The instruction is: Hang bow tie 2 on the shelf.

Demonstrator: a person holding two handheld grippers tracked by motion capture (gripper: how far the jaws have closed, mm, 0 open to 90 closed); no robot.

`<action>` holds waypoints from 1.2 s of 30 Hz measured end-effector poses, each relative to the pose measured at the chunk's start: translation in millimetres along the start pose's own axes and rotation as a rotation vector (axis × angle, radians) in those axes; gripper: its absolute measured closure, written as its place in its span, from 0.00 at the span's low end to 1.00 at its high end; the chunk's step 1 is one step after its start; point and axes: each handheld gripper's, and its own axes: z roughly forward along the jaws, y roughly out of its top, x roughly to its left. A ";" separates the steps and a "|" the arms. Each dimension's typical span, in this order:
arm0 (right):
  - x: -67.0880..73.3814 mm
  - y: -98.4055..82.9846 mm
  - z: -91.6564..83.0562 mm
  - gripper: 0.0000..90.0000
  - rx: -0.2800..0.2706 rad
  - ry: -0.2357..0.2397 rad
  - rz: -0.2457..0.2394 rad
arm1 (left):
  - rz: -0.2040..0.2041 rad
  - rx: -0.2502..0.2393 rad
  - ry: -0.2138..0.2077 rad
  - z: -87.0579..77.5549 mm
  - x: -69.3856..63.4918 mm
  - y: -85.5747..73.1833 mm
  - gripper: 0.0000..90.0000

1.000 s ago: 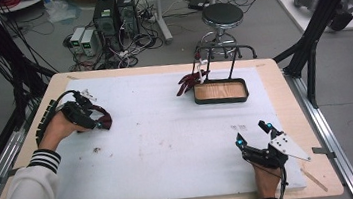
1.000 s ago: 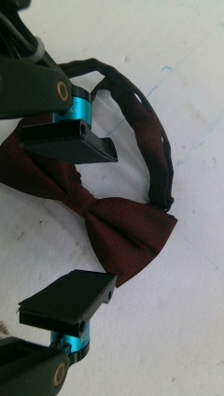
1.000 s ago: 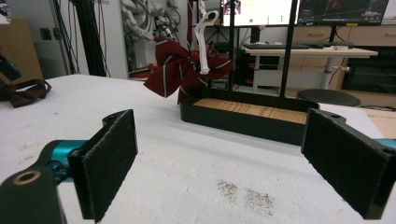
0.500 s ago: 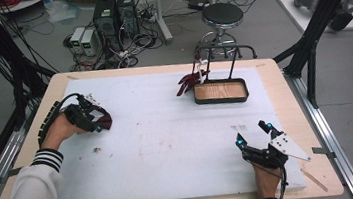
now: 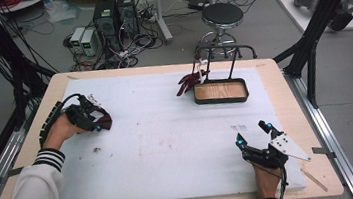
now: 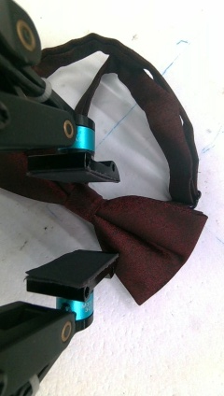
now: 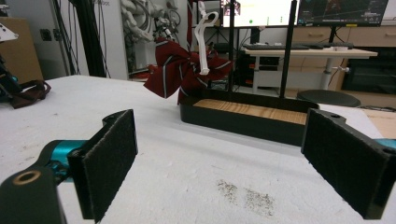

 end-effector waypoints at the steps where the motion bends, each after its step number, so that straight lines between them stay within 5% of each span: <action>1: -0.2 0.0 0.1 0.11 -0.003 0.001 -0.002 | 0.000 0.000 0.000 0.0 0.0 0.0 0.61; 12: 0.1 -0.1 -0.1 0.11 -0.001 0.000 0.002 | 0.034 0.023 -0.009 3.5 -3.3 1.4 0.49; 19: -0.2 -0.1 -0.1 0.11 -0.003 0.000 0.000 | 0.038 0.027 0.006 6.3 -4.2 2.9 0.59; 27: -0.1 -0.1 0.0 0.11 -0.003 -0.001 0.001 | 0.028 0.045 0.041 4.0 -4.7 2.5 0.82; 32: -0.2 -0.1 0.0 0.11 -0.003 -0.001 0.001 | -0.011 0.035 0.042 4.7 -5.9 2.9 0.84; 36: -0.1 -0.1 0.0 0.11 -0.003 -0.001 0.001 | 0.000 0.053 0.048 3.7 -5.4 3.5 0.84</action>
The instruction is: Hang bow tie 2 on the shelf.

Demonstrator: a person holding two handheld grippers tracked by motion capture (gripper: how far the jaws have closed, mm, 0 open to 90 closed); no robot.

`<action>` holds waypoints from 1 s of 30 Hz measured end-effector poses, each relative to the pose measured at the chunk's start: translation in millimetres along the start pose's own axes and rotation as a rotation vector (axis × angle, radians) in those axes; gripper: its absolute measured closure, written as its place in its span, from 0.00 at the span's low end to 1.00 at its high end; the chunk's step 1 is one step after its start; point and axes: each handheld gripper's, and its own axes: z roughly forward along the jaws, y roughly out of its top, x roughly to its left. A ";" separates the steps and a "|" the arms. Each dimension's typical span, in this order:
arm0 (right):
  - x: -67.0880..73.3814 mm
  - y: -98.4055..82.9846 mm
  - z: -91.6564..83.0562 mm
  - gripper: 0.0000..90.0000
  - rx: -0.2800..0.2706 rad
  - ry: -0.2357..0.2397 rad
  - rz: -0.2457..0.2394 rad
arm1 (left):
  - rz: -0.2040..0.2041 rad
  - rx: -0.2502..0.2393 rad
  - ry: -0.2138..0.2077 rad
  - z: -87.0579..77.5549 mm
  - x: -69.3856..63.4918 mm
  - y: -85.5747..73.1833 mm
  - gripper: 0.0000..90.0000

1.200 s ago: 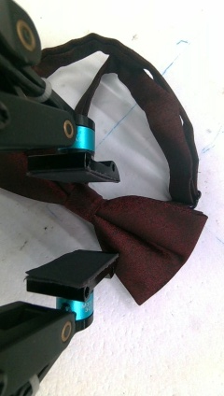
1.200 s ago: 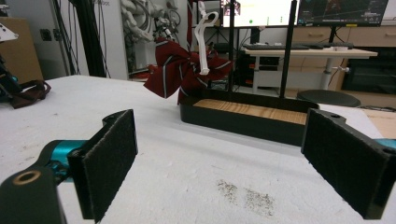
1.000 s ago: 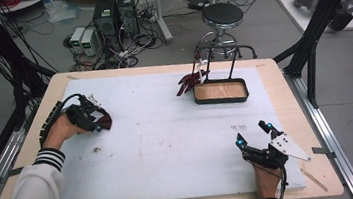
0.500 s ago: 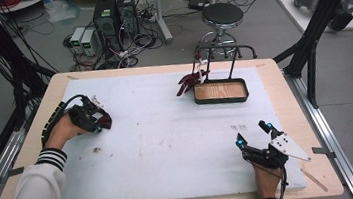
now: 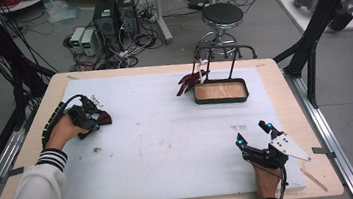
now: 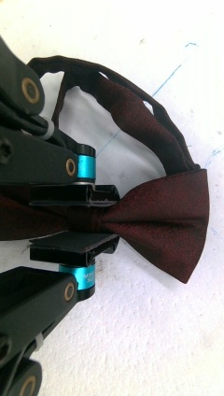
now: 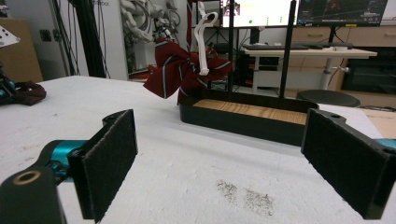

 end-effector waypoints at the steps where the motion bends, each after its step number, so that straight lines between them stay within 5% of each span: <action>1: 0.0 0.0 0.0 0.11 0.000 0.000 0.000 | 0.000 0.000 0.000 0.0 0.0 0.0 0.84; 12: 0.0 0.0 -0.1 0.11 0.001 0.000 -0.001 | -0.053 -0.032 0.000 -0.7 -0.4 -1.6 0.85; 16: -0.1 0.0 0.0 0.11 0.000 0.000 0.000 | -0.096 -0.101 -0.003 -3.7 -2.0 0.5 0.85; 30: 0.0 0.0 0.0 0.11 0.001 0.000 -0.001 | -0.137 -0.260 0.005 -18.1 -8.9 11.6 0.85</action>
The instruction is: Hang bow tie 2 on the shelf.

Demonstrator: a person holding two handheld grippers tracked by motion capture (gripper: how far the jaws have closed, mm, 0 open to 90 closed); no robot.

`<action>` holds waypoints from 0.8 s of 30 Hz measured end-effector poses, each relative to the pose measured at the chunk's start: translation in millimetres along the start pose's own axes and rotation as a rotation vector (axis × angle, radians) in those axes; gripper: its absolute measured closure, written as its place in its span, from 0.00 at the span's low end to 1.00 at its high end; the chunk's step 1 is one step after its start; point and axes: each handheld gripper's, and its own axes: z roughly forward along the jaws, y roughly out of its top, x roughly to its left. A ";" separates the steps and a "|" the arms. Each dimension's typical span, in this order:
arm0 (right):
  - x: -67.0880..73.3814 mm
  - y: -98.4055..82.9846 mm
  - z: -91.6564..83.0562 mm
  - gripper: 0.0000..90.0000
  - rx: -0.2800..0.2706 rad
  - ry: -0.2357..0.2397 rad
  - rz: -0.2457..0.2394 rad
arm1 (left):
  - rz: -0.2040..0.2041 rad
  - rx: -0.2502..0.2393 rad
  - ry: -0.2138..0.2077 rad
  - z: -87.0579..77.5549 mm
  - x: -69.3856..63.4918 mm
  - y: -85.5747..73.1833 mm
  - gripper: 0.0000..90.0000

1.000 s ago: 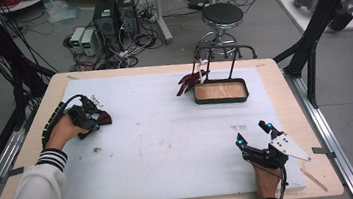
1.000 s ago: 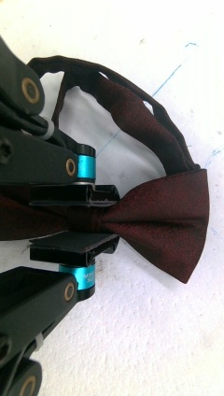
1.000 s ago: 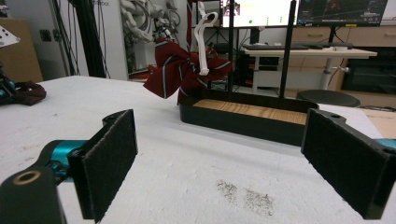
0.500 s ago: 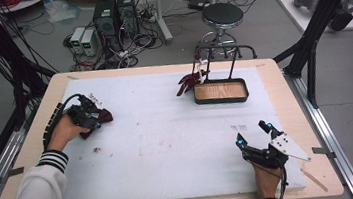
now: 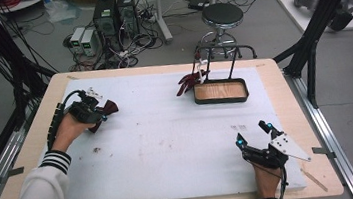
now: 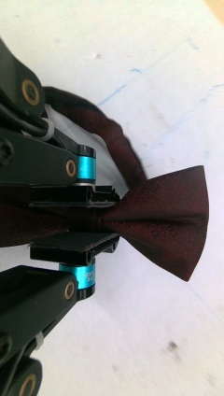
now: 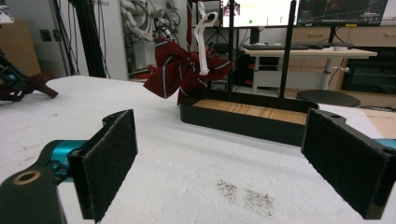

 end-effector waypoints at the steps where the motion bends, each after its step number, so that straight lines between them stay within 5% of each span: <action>1: 0.0 0.0 0.0 0.11 0.000 0.000 0.000 | -0.002 -0.014 -0.001 -1.2 -0.7 1.5 0.85; 14: 0.1 0.1 0.1 0.11 -0.001 -0.001 0.000 | -0.043 -0.164 -0.051 -10.6 -13.3 18.8 0.85; 24: -0.3 0.1 0.3 0.11 0.000 -0.002 -0.002 | -0.004 -0.232 -0.084 -13.1 -35.4 38.1 0.85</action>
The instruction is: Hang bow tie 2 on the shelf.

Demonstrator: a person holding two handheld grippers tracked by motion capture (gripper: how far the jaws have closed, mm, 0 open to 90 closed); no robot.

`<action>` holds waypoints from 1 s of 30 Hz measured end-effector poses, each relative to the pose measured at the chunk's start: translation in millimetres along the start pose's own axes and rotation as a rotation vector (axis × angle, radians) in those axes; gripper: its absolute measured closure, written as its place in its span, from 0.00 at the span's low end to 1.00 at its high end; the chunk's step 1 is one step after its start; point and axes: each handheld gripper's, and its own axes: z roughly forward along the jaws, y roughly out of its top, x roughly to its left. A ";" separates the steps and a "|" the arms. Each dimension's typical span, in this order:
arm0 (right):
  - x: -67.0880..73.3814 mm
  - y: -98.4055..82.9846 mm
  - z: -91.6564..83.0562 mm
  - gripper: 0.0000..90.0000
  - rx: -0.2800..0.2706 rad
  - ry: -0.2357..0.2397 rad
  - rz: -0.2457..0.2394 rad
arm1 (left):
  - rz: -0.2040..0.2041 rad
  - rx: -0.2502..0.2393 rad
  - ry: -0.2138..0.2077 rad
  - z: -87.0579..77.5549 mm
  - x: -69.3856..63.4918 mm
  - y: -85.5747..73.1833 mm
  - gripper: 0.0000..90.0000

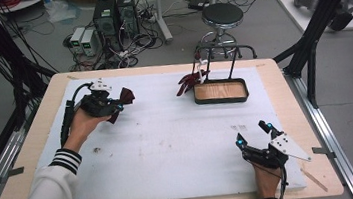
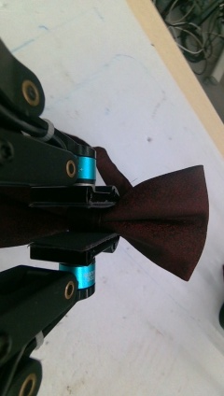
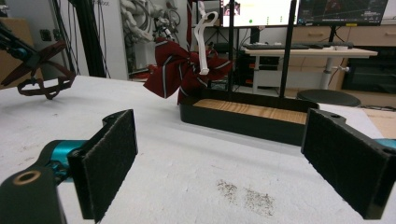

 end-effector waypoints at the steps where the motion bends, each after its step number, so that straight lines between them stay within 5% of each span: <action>1: -0.1 0.0 0.0 0.11 0.000 0.000 -0.001 | 0.000 0.000 0.000 0.0 0.0 0.0 0.85; 21: 0.0 0.0 -0.2 0.11 -0.001 0.004 0.002 | 0.034 -0.189 -0.111 13.2 -50.9 40.3 0.85; 30: -0.1 -0.1 -0.2 0.11 -0.002 0.004 0.001 | 0.040 -0.224 -0.141 20.1 -64.8 47.2 0.85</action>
